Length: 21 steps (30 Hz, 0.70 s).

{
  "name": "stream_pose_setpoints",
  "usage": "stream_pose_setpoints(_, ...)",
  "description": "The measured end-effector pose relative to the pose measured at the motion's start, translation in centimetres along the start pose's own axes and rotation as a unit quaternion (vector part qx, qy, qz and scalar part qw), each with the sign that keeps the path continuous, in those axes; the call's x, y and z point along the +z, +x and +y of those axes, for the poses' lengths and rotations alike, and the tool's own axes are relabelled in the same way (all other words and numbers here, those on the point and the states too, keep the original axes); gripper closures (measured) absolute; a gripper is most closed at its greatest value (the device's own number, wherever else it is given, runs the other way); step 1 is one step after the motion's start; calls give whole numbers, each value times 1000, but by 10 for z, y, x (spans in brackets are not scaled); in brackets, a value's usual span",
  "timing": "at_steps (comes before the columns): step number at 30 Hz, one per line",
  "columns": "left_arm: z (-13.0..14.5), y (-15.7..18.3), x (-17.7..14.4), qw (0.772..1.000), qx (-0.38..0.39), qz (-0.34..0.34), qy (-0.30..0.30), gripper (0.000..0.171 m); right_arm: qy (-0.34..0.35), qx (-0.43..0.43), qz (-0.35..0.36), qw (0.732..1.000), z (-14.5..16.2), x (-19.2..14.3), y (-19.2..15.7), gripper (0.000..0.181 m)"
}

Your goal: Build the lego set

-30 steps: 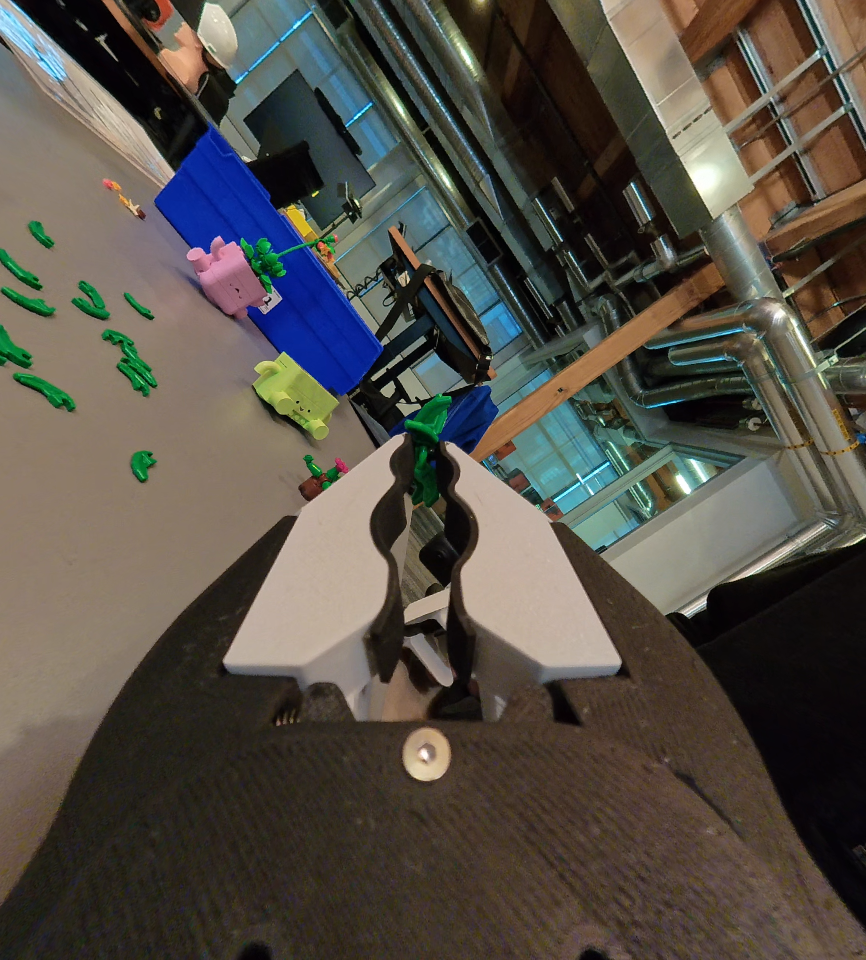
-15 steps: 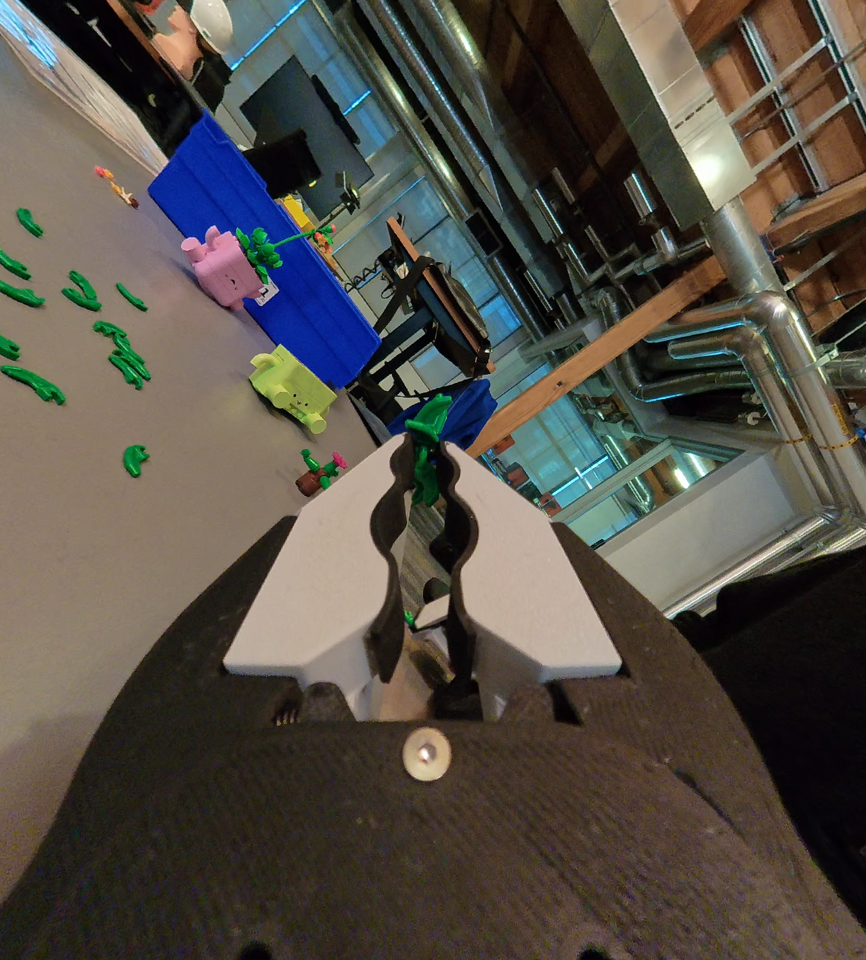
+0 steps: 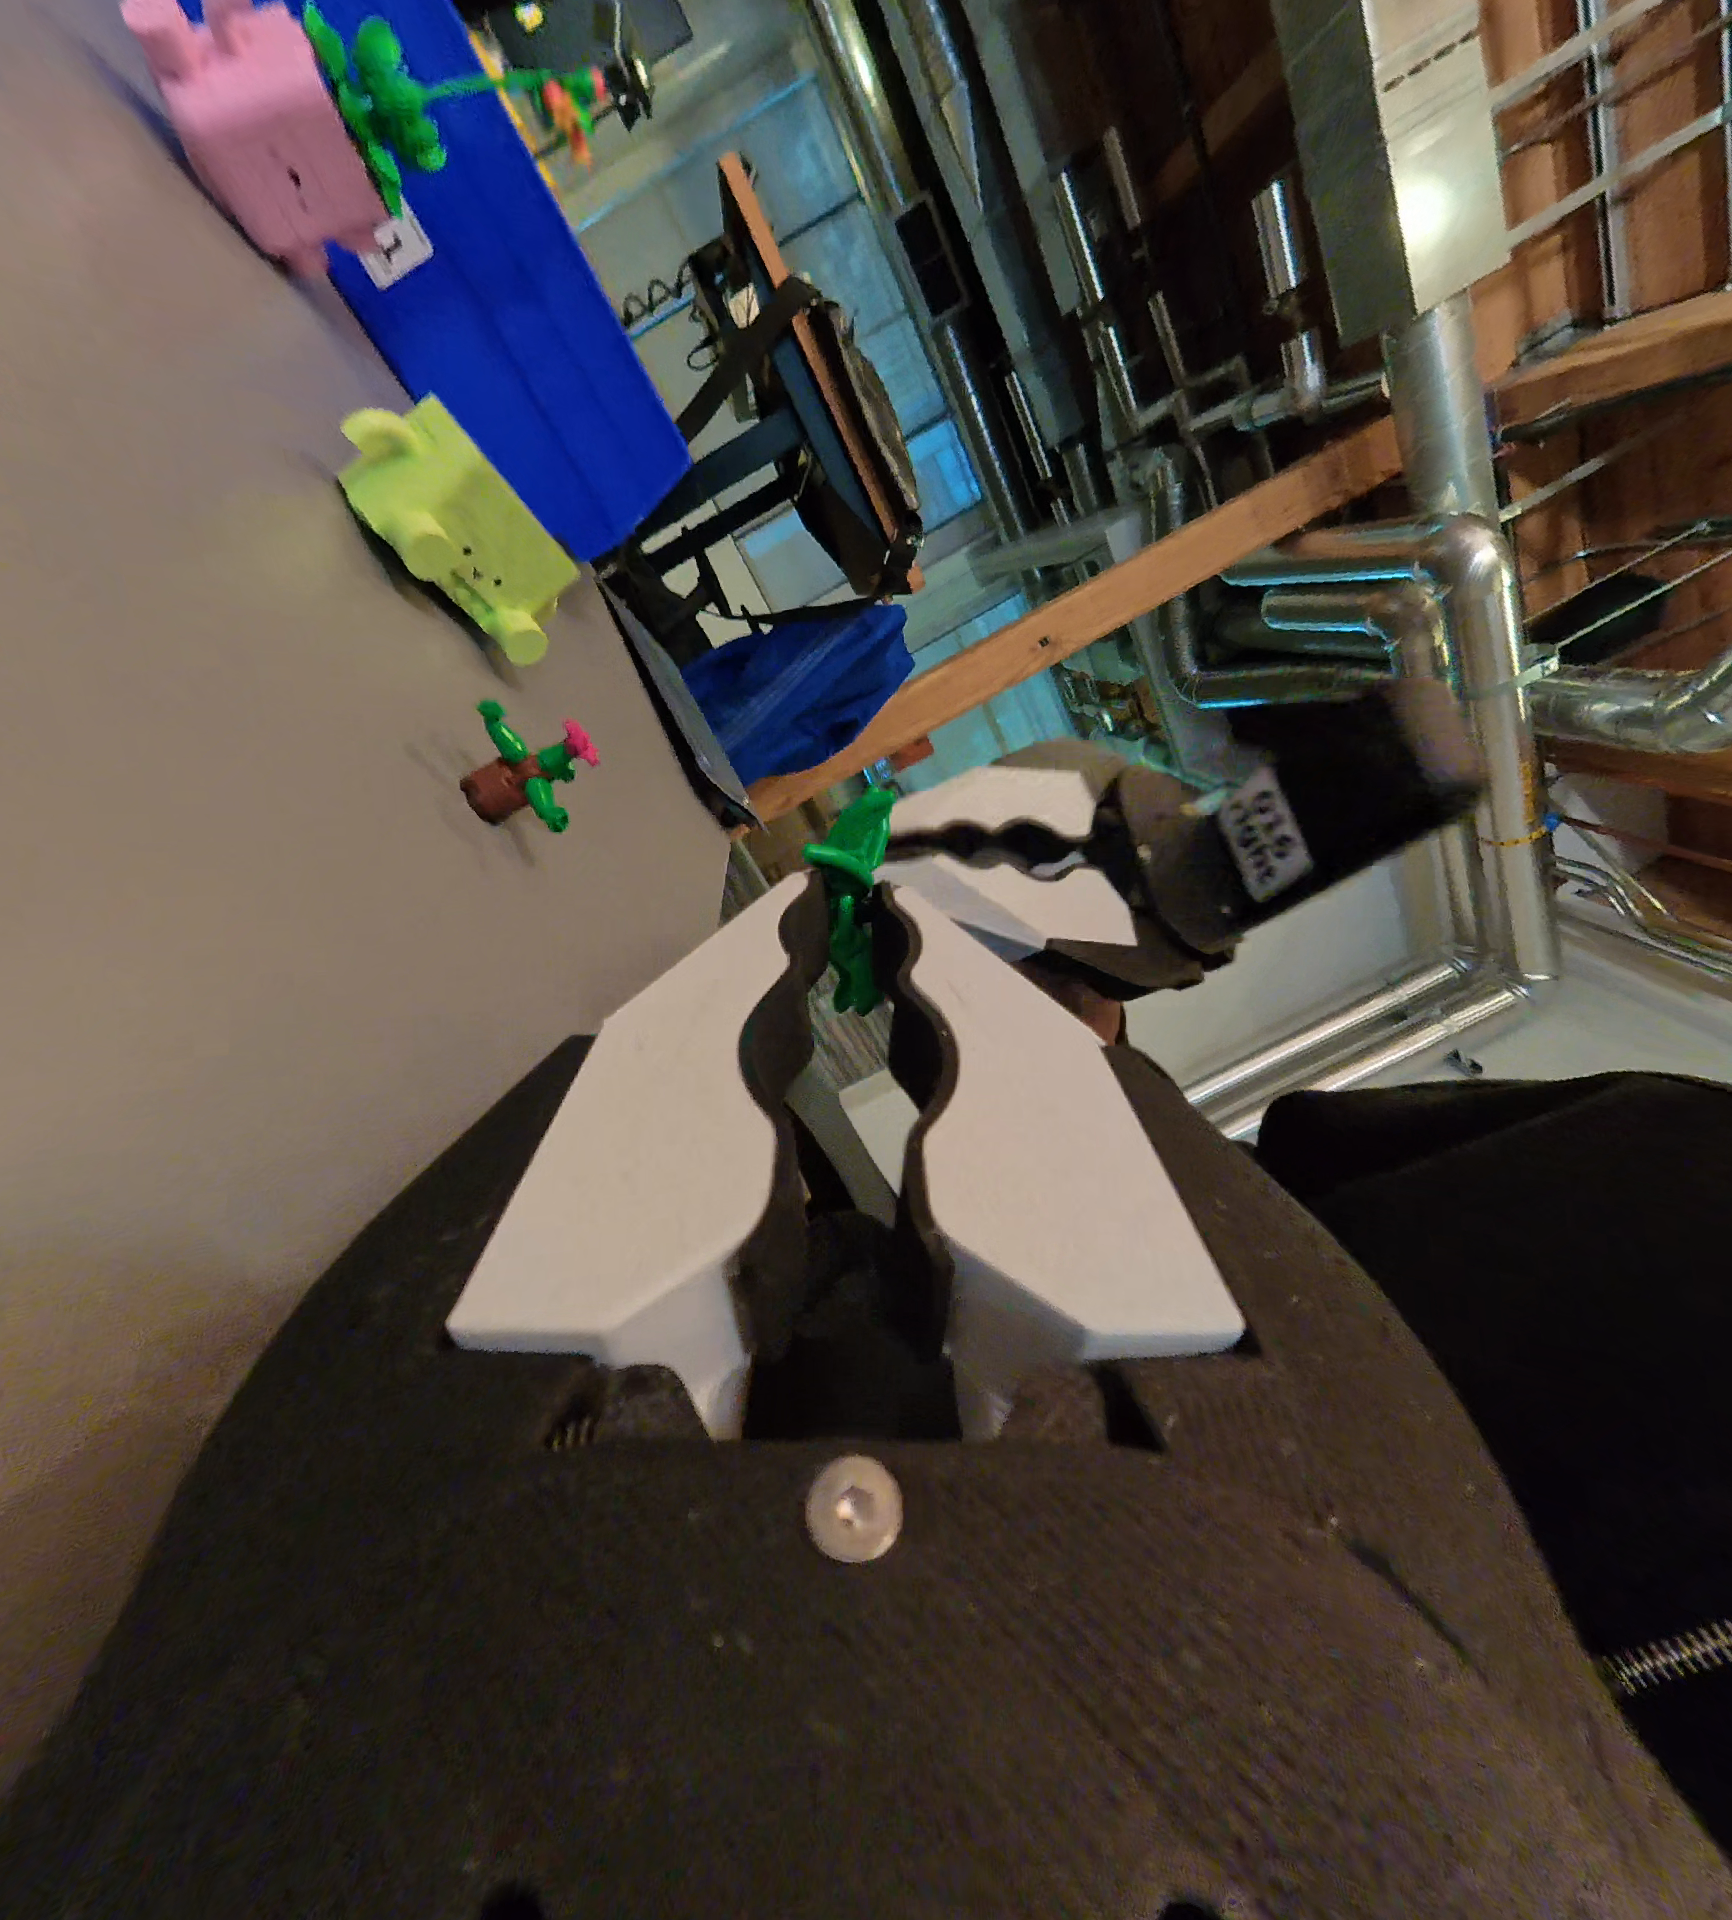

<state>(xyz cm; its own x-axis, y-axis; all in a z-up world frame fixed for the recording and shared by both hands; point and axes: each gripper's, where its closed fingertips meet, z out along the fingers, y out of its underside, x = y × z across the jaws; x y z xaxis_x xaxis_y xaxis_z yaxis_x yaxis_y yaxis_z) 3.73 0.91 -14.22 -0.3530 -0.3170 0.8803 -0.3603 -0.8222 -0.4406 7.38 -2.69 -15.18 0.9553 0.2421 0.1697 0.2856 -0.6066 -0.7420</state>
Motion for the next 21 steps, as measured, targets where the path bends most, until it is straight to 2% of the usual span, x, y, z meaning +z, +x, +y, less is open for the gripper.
stream_pose_setpoints(2,5,-2,3,1000,-6,-3,-11,166,-24,-112,28,993,-7,9,0,180)
stream_pose_setpoints(5,9,-6,6,1000,1,-21,-22,167,-42,-211,25,976,-11,17,-6,180)
stream_pose_setpoints(10,12,-7,9,999,24,-38,-31,166,-90,-371,51,923,-9,22,-8,180)
stream_pose_setpoints(13,15,-9,10,998,28,-44,-40,166,-100,-413,51,904,-11,23,-12,180)
stream_pose_setpoints(21,17,-9,12,997,34,-47,-41,166,-129,-443,31,886,-13,22,-16,180)
